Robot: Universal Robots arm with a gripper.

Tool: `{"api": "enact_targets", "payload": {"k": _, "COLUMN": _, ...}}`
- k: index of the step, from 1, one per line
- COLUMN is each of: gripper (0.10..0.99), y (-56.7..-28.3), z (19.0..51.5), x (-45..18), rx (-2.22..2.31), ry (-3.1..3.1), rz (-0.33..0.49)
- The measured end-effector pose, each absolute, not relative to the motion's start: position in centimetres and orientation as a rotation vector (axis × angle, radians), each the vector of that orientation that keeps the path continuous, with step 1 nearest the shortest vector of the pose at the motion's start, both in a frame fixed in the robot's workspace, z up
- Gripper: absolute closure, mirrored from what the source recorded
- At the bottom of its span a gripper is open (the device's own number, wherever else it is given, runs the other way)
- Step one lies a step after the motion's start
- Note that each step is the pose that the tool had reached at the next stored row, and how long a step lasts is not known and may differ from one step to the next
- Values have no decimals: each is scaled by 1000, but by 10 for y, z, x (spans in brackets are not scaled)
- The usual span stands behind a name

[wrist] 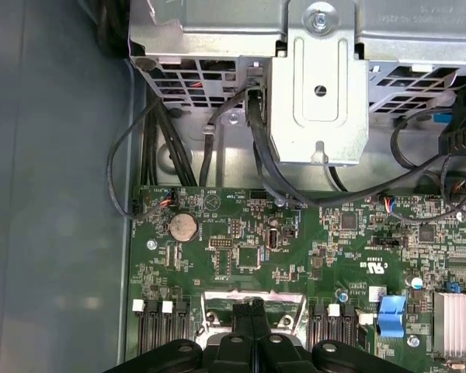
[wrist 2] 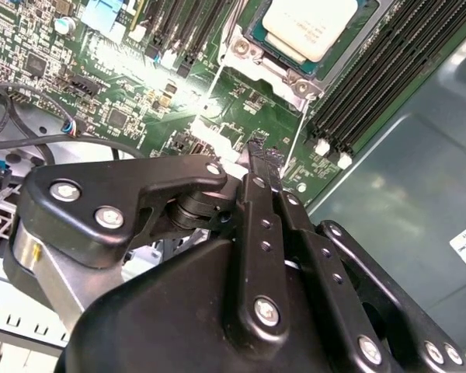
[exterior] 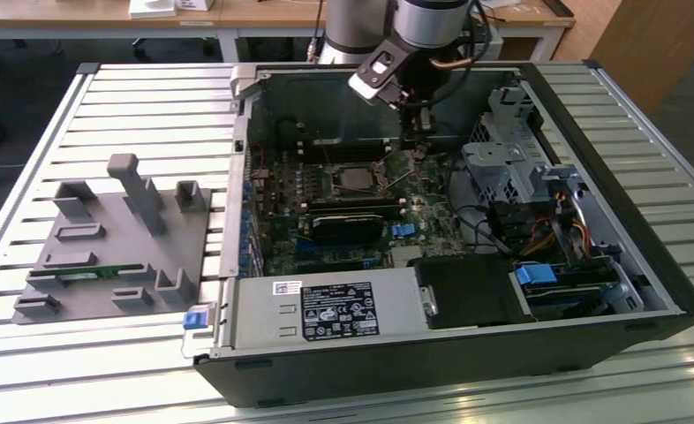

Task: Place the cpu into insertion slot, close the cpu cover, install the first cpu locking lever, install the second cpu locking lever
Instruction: 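Close the cpu cover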

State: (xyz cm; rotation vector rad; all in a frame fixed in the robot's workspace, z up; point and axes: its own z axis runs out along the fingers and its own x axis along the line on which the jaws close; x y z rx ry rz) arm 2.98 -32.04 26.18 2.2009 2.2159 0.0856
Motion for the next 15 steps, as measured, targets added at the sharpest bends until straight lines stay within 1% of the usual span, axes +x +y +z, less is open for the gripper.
{"api": "enact_targets", "payload": {"k": 15, "gripper": 980, "y": -320, "z": 262, "x": 37, "rx": 2201, "ry": 2216, "rz": 86}}
